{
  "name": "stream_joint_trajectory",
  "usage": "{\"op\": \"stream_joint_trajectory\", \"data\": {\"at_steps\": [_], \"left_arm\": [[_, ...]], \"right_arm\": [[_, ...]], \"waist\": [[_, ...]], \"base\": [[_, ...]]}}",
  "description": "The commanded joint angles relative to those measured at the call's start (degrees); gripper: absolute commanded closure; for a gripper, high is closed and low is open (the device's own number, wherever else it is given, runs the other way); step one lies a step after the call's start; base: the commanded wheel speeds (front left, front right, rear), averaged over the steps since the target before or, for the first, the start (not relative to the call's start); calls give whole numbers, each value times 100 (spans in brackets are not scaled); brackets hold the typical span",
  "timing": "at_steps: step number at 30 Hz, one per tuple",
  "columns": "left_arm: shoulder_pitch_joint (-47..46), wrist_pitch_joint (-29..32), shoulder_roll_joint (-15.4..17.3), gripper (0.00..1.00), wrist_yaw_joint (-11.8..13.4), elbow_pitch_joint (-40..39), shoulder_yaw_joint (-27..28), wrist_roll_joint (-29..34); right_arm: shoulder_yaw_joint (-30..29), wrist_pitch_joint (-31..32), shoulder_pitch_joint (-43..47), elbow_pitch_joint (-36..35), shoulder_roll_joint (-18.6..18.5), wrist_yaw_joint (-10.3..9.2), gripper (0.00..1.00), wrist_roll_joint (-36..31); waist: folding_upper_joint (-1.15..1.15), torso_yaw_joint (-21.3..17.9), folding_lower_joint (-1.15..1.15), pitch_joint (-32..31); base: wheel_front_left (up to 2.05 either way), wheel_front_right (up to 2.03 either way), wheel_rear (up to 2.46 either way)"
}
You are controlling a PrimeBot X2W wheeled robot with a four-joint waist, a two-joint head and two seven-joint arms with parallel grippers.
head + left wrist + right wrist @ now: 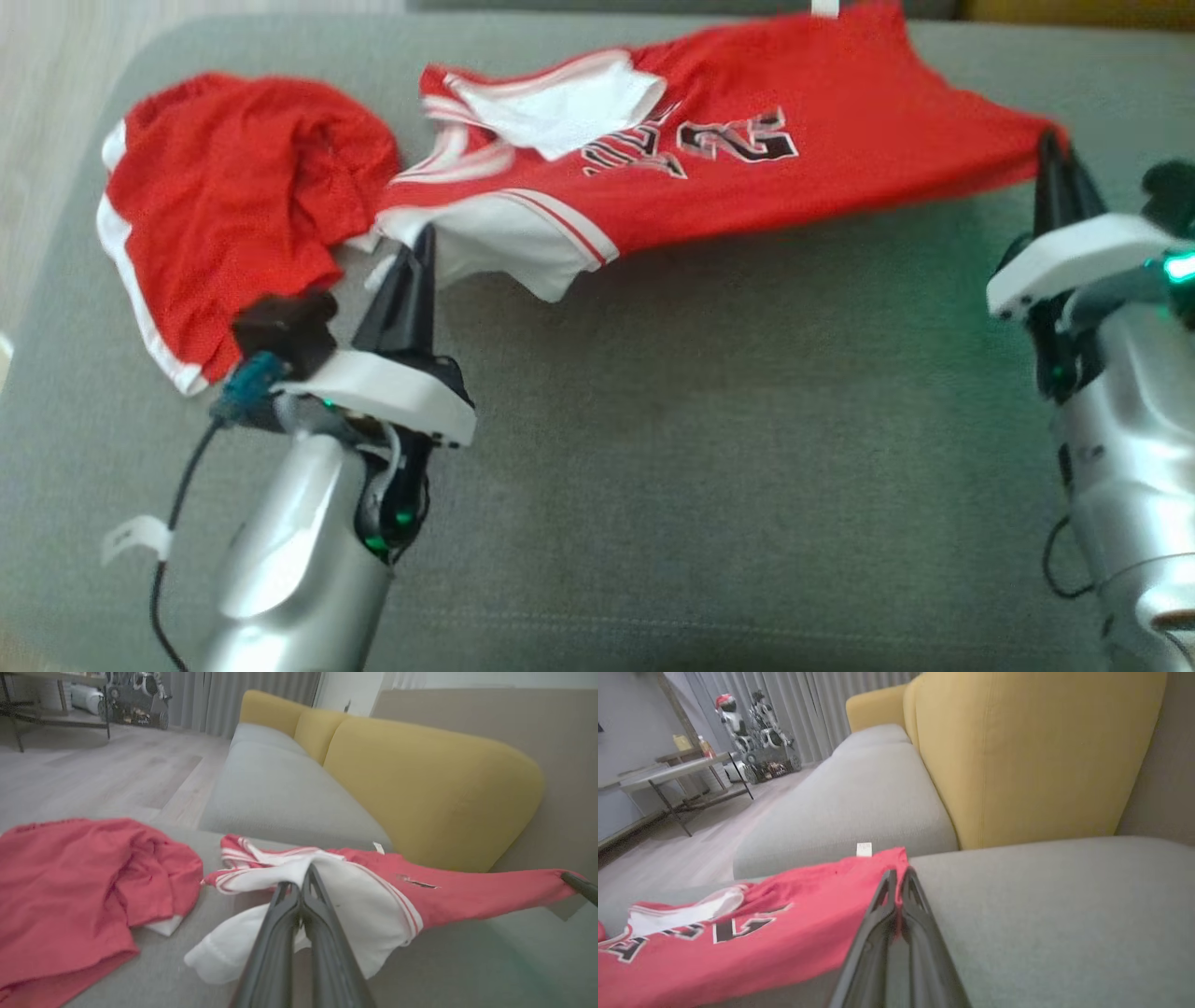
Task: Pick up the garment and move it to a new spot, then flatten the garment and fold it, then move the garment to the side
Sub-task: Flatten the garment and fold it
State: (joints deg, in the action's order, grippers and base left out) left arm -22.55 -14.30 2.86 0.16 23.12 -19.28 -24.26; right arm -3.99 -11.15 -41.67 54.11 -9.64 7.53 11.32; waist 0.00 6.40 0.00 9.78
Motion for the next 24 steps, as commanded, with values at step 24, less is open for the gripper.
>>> {"op": "stream_joint_trajectory", "data": {"at_steps": [24], "left_arm": [[-1466, 2114, 1048, 100, 292, -3215, 792, -302]], "right_arm": [[-542, 2296, 508, -5125, -210, -4, 100, -77]], "waist": [[0, -708, 0, -1185]], "base": [[0, 0, 0]]}}
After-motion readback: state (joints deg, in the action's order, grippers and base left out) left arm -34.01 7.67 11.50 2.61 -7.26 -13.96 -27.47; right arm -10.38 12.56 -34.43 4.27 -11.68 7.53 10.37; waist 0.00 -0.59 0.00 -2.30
